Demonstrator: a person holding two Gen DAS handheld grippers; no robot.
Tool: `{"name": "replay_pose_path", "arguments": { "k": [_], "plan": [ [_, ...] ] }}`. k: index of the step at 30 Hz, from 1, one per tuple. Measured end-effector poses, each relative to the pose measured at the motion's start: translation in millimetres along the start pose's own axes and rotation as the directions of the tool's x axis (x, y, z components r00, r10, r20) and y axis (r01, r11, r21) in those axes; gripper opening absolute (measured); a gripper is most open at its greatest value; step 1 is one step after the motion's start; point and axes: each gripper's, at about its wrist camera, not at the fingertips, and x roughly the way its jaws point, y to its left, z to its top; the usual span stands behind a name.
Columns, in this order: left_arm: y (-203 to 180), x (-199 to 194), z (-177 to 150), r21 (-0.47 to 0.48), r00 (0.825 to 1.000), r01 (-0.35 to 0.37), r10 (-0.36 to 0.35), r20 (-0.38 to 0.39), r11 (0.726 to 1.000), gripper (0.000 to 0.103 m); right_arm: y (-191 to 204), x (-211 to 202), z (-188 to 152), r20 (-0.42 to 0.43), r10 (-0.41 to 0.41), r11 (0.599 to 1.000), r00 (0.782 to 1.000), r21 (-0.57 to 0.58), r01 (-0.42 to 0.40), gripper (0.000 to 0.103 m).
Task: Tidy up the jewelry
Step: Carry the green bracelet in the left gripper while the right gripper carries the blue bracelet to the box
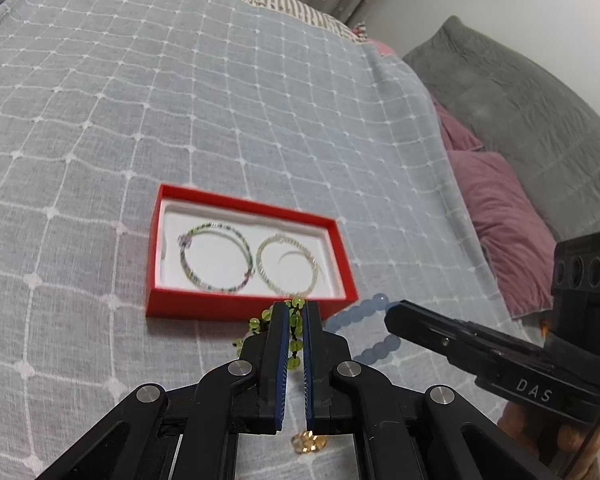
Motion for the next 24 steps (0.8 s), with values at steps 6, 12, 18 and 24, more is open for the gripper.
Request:
{"name": "replay_pose_path", "arguments": {
  "k": [6, 12, 18, 24],
  "plan": [
    [-8, 6, 24, 0.005, 1.0, 0.001, -0.001, 0.015, 1.0, 0.001, 4, -1, 21, 0.028, -0.006, 1.0, 1.0, -0.011, 0.007, 0.012],
    [1, 22, 46, -0.032, 1.0, -0.006, 0.006, 0.005, 0.999, 0.001, 1, 8, 42, 0.021, -0.025, 1.0, 0.999, -0.017, 0.025, 0.012],
    [12, 39, 50, -0.054, 1.0, -0.008, 0.007, -0.012, 0.998, 0.001, -3, 21, 56, 0.007, -0.027, 0.999, 1.0, -0.02, 0.027, 0.012],
    [23, 49, 49, -0.073, 1.0, 0.002, -0.003, -0.014, 0.997, 0.001, 1, 39, 65, -0.006, -0.009, 0.999, 1.0, -0.034, 0.008, 0.012]
  ]
}}
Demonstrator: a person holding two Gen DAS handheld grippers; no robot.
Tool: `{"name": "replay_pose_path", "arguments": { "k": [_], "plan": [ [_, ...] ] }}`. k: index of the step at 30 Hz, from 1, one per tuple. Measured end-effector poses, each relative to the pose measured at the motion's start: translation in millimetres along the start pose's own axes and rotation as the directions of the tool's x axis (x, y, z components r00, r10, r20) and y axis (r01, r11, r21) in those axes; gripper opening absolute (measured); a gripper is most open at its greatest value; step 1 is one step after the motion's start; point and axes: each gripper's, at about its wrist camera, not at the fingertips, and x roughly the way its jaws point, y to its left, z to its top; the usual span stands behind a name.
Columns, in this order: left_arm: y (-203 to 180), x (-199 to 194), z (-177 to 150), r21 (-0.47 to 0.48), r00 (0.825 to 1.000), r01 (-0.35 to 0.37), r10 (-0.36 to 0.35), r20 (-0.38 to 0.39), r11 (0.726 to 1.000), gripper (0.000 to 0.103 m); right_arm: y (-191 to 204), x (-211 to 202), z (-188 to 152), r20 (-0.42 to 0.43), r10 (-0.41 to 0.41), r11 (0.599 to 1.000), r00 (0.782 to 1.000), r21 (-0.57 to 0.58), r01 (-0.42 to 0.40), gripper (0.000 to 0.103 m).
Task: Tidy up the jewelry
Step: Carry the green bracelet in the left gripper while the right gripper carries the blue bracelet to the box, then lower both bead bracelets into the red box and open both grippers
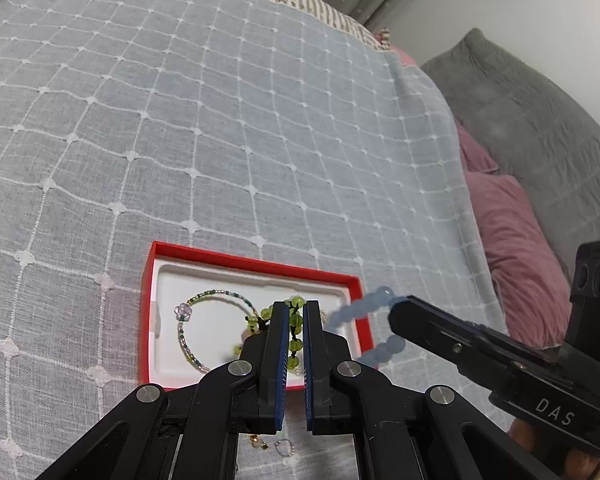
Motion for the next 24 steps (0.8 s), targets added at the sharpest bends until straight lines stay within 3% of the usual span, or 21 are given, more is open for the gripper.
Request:
{"name": "replay_pose_path", "arguments": {
  "k": [14, 24],
  "plan": [
    [12, 22, -6, 0.021, 0.999, -0.037, 0.037, -0.034, 0.999, 0.001, -14, 30, -2, -0.035, 0.016, 0.999, 0.999, 0.03, -0.015, 0.012],
    [23, 33, -7, 0.063, 0.992, -0.119, 0.122, -0.041, 0.991, 0.001, -31, 34, -8, -0.05, -0.055, 0.997, 0.997, 0.052, 0.058, 0.013]
  ]
}}
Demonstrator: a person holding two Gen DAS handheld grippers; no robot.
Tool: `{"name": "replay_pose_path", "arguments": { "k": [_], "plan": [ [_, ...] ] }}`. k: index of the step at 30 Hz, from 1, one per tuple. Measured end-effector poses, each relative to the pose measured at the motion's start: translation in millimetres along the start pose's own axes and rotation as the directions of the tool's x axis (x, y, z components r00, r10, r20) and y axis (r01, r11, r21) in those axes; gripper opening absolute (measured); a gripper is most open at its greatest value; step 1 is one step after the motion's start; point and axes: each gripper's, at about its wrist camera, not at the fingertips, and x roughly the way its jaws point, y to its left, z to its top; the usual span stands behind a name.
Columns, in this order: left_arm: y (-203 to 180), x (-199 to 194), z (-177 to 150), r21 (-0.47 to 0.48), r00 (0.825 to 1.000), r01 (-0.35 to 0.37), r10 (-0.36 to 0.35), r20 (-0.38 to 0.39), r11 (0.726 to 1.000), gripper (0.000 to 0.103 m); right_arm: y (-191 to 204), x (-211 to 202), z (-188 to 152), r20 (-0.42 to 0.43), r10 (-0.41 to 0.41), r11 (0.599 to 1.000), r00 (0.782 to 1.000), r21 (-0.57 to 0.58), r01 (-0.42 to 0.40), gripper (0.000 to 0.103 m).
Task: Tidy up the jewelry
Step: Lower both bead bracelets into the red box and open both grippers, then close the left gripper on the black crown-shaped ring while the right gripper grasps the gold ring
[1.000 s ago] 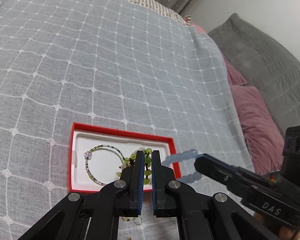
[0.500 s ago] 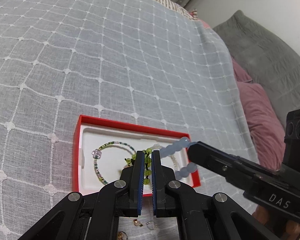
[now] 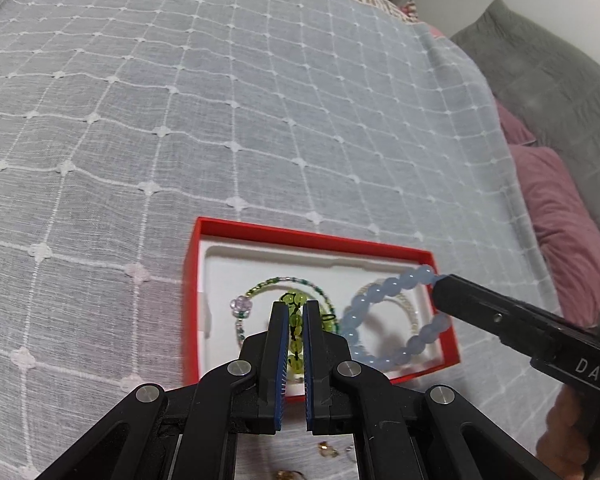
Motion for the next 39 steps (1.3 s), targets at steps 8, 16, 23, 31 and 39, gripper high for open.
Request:
{"name": "replay_pose_path", "arguments": {
  "k": [8, 16, 23, 31, 39],
  "plan": [
    [3, -15, 1, 0.02, 0.999, -0.016, 0.015, 0.035, 1.0, 0.027, -11, -11, -4, 0.021, -0.055, 0.998, 0.998, 0.041, 0.054, 0.014],
    [3, -39, -12, 0.061, 0.993, -0.094, 0.089, 0.076, 0.994, 0.027, -2, -25, -21, 0.024, -0.044, 0.999, 0.999, 0.032, 0.044, 0.03],
    [-2, -39, -39, 0.115, 0.988, -0.152, 0.15, 0.025, 0.982, 0.027, 9, -29, -41, -0.025, -0.055, 0.997, 0.998, 0.045, 0.056, 0.05],
    [8, -38, -82, 0.117, 0.977, -0.197, 0.205, -0.055, 0.973, 0.043, 17, -23, -83, -0.152, -0.049, 0.998, 0.987, 0.018, 0.052, 0.05],
    [3, -41, -98, 0.134, 0.972, -0.22, 0.228, -0.049, 0.966, 0.058, 27, -18, -108, -0.209, -0.067, 0.998, 0.976, -0.032, 0.062, 0.05]
  ]
}}
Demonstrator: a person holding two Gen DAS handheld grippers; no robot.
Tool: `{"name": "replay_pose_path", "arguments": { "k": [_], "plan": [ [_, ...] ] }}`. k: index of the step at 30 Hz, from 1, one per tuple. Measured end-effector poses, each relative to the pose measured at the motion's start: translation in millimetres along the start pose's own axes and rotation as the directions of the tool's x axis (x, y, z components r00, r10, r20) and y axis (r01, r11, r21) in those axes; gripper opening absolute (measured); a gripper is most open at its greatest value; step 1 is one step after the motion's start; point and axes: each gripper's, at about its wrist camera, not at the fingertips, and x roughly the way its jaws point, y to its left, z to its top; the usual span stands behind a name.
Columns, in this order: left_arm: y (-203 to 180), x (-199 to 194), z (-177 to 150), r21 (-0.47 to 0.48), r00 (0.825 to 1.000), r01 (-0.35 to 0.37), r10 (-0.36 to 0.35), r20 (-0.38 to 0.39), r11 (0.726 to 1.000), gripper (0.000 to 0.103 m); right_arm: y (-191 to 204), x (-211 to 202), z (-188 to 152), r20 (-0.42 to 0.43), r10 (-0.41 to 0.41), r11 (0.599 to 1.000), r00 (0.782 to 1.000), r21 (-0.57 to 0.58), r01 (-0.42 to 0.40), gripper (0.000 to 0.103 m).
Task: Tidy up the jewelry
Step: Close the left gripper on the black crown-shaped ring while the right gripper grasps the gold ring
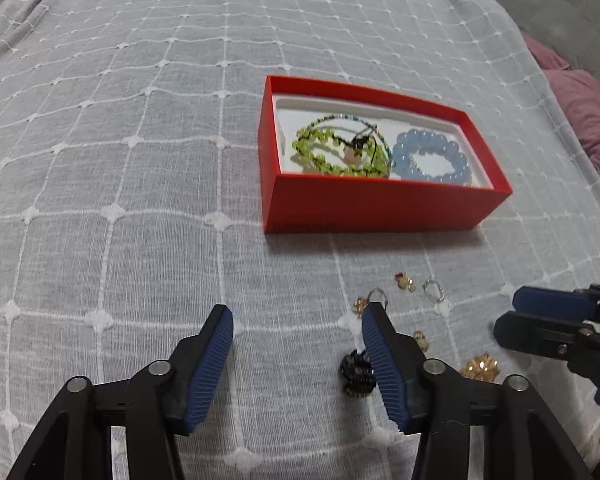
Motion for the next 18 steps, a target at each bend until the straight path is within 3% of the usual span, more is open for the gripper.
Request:
{"name": "replay_pose_path", "arguments": {
  "k": [18],
  "plan": [
    [-16, -1, -20, 0.043, 1.0, 0.021, -0.02, -0.014, 0.999, 0.058, 14, 27, -21, -0.098, -0.041, 0.995, 0.994, -0.099, 0.031, 0.048]
  ]
}}
